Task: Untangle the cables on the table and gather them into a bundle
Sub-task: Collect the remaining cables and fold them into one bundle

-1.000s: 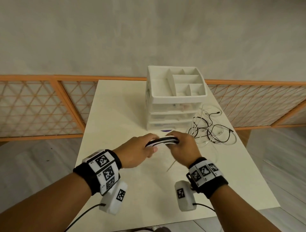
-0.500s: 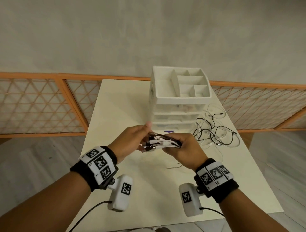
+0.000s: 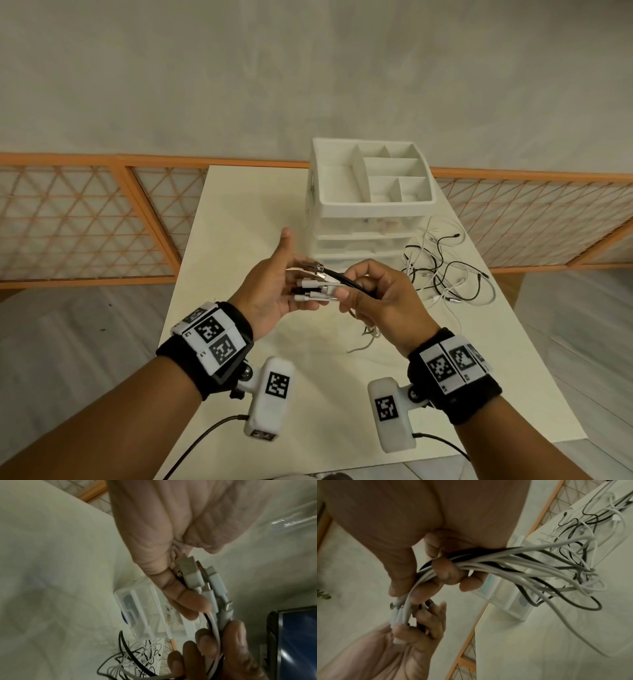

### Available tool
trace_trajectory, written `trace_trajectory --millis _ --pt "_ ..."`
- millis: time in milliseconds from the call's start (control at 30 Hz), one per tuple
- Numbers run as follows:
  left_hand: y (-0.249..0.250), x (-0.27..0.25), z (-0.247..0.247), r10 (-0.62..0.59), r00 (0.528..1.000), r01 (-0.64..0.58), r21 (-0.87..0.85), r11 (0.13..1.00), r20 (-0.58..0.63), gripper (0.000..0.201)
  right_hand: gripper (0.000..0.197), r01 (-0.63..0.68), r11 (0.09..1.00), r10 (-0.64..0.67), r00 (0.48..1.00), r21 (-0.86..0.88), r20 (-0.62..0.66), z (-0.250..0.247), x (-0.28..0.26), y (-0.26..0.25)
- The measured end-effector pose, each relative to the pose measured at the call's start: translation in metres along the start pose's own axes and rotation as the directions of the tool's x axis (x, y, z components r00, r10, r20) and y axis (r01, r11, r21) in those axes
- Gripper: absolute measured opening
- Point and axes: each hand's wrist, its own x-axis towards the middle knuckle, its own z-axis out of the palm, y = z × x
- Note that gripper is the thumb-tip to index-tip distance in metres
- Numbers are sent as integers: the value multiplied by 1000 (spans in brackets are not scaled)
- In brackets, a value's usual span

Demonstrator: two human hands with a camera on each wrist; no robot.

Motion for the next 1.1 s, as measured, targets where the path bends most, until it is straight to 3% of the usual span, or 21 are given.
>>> trace_trajectory --millis 67,133,233,367,500,633,967,1100 --pt "-3 0 1 -44 999 43 -37 998 -12 75 26 -20 1000 20 1000 1 7 1 0 0" --pt "-5 0 6 -33 999 34 35 999 -33 75 26 -22 999 23 999 -26 47 4 0 -1" --pt "-7 1 16 94 993 -74 251 965 -68 66 21 -9 999 13 997 -53 75 9 3 -3" --pt "-6 5 21 188 978 -143 353 925 -96 47 20 24 997 -20 998 -71 64 15 9 -5" --pt "-1 2 22 167 985 -152 254 955 -39 25 18 33 998 -36 999 -62 -40 16 12 -2" --pt "-2 -1 23 173 984 -165 166 972 -39 16 17 53 991 -62 996 -124 -71 20 9 -1" --pt "-12 4 21 316 948 -298 394 869 20 19 16 48 976 -91 976 -214 -197 27 7 9" --pt "-16 5 24 386 919 -321 413 853 -84 29 21 89 981 -101 993 -171 -65 31 3 7"
